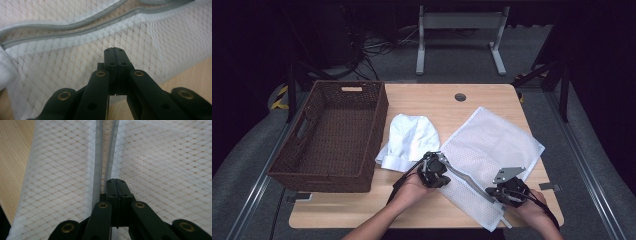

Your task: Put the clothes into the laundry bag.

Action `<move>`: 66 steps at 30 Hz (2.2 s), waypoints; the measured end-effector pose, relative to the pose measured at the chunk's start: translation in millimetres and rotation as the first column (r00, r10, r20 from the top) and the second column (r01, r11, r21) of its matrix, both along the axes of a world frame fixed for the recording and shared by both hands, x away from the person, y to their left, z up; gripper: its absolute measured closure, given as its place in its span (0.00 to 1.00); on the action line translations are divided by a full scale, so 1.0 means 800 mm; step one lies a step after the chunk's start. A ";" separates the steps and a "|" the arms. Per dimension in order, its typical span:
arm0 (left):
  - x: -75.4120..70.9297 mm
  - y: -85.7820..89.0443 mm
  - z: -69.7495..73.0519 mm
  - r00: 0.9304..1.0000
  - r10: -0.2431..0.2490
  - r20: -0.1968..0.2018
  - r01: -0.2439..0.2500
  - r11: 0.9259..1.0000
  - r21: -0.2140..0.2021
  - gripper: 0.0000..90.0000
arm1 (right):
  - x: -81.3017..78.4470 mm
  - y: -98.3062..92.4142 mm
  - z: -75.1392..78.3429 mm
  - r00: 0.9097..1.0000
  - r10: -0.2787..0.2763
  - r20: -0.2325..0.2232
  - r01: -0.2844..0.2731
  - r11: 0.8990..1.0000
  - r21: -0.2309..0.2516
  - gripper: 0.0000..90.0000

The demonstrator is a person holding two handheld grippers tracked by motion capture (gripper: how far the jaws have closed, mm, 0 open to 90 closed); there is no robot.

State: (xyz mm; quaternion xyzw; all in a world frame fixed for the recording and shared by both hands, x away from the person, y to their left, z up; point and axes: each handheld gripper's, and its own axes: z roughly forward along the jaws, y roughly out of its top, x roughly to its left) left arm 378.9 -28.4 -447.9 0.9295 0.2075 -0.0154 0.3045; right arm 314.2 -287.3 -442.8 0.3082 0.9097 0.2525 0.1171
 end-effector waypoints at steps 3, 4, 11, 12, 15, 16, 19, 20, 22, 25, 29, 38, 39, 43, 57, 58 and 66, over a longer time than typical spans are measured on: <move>-0.005 -0.005 0.000 1.000 -0.017 0.002 0.017 1.000 0.006 1.00 | -0.002 0.005 0.000 1.000 0.026 -0.008 -0.026 1.000 -0.001 1.00; -0.006 -0.007 -0.001 1.000 -0.023 0.008 0.023 1.000 0.014 1.00 | -0.002 0.006 0.000 0.999 0.032 -0.006 -0.032 0.999 -0.003 1.00; -0.006 -0.008 -0.005 0.999 -0.030 -0.012 0.030 1.000 0.009 1.00 | -0.001 0.004 0.005 1.000 0.025 0.003 -0.025 1.000 0.011 0.96; -0.006 -0.008 -0.005 0.999 -0.031 -0.013 0.031 0.999 0.008 1.00 | -0.001 0.004 0.007 1.000 0.026 0.004 -0.026 1.000 0.016 0.94; -0.006 -0.009 -0.004 0.999 -0.037 -0.005 0.037 0.999 0.013 1.00 | 0.004 0.008 0.012 1.000 0.025 0.012 -0.025 0.998 0.049 0.85; -0.007 -0.009 -0.004 0.999 -0.038 -0.001 0.038 0.999 0.016 1.00 | 0.004 0.008 0.012 1.000 0.025 0.012 -0.025 0.998 0.049 0.85; -0.007 -0.009 -0.004 0.999 -0.038 -0.003 0.038 0.999 0.015 1.00 | 0.013 0.016 0.018 1.000 0.020 0.020 -0.022 0.996 0.085 0.76; -0.006 -0.009 -0.004 0.999 -0.039 -0.005 0.039 0.999 0.015 1.00 | 0.015 0.019 0.019 1.000 0.021 0.023 -0.023 0.996 0.086 0.74; -0.006 -0.008 -0.005 0.999 -0.041 -0.005 0.041 0.999 0.014 1.00 | 0.024 0.026 0.021 0.999 0.022 0.035 -0.025 0.995 0.092 0.70; -0.007 -0.009 -0.005 0.999 -0.042 -0.001 0.042 0.999 0.014 1.00 | 0.042 0.037 0.025 0.998 0.020 0.057 -0.026 0.994 0.109 0.66; -0.007 -0.009 -0.004 0.999 -0.042 0.005 0.042 0.999 0.018 1.00 | 0.063 0.054 0.025 0.998 0.029 0.059 -0.036 0.992 0.119 0.61; -0.006 -0.008 -0.005 0.999 -0.044 -0.003 0.045 0.999 0.014 1.00 | 0.064 0.066 -0.001 0.998 0.051 0.036 -0.053 0.997 0.063 0.53; -0.006 -0.009 -0.005 0.999 -0.044 -0.003 0.044 0.999 0.014 1.00 | 0.064 0.065 -0.002 0.998 0.049 0.036 -0.051 0.997 0.061 0.52; -0.006 -0.009 -0.005 0.999 -0.045 -0.002 0.045 0.999 0.015 1.00 | 0.064 0.062 -0.005 0.998 0.049 0.027 -0.050 0.998 0.046 0.51; -0.005 -0.009 -0.005 0.999 -0.047 -0.003 0.047 0.999 0.011 1.00 | 0.070 0.049 -0.006 1.000 0.006 -0.002 -0.006 0.997 0.073 0.64; -0.005 -0.009 -0.005 0.999 -0.047 -0.003 0.047 0.999 0.011 1.00 | 0.070 0.049 -0.006 1.000 0.005 0.000 -0.005 0.997 0.071 0.67; -0.006 -0.009 -0.005 0.999 -0.044 -0.005 0.044 0.999 0.010 1.00 | 0.073 0.046 -0.005 1.000 -0.023 -0.001 0.023 0.997 0.070 0.93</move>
